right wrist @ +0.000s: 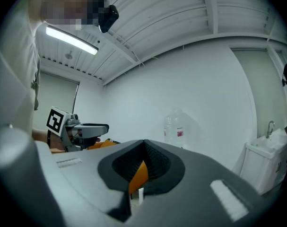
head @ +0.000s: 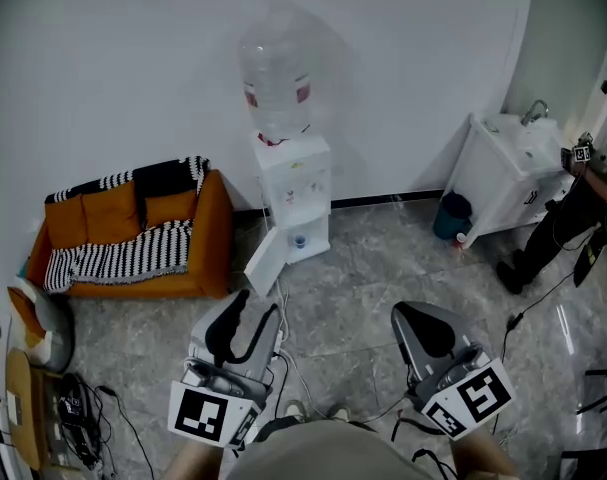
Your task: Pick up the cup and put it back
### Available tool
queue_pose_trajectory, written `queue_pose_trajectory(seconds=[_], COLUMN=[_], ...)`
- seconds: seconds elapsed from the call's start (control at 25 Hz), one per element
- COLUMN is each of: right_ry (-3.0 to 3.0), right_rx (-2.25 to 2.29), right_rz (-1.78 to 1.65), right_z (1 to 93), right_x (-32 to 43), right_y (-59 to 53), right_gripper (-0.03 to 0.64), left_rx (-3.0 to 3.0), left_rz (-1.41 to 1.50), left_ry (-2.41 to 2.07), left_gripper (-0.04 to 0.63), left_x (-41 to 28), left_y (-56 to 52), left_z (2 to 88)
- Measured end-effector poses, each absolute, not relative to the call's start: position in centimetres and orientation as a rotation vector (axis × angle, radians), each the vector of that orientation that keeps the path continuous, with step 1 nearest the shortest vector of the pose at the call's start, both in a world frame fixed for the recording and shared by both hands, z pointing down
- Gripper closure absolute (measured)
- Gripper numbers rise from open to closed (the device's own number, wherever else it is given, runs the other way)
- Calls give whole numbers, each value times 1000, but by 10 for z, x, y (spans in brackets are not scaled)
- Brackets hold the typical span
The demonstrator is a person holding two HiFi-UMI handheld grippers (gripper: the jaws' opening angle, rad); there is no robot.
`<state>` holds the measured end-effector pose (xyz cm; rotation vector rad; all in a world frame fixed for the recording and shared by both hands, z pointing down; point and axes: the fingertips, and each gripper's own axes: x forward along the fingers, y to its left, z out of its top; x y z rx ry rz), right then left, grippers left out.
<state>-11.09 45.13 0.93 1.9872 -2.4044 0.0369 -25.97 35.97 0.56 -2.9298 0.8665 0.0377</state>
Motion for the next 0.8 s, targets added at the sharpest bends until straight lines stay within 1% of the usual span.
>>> queue_pose_trajectory(seconds=[0.04, 0.48, 0.8], right_ry=[-2408, -2460, -2453], right_rx=[1986, 1976, 1971], right_rz=[41, 73, 79], right_z=[10, 24, 36], right_x=[-108, -80, -69], right_y=[453, 478, 462], right_gripper=[614, 614, 614], left_rx=[-2933, -2878, -2872], left_rz=[45, 29, 12], left_ry=[864, 916, 914], left_gripper=[429, 429, 428], left_x=[-257, -235, -228], left_y=[362, 384, 369], left_z=[4, 11, 22])
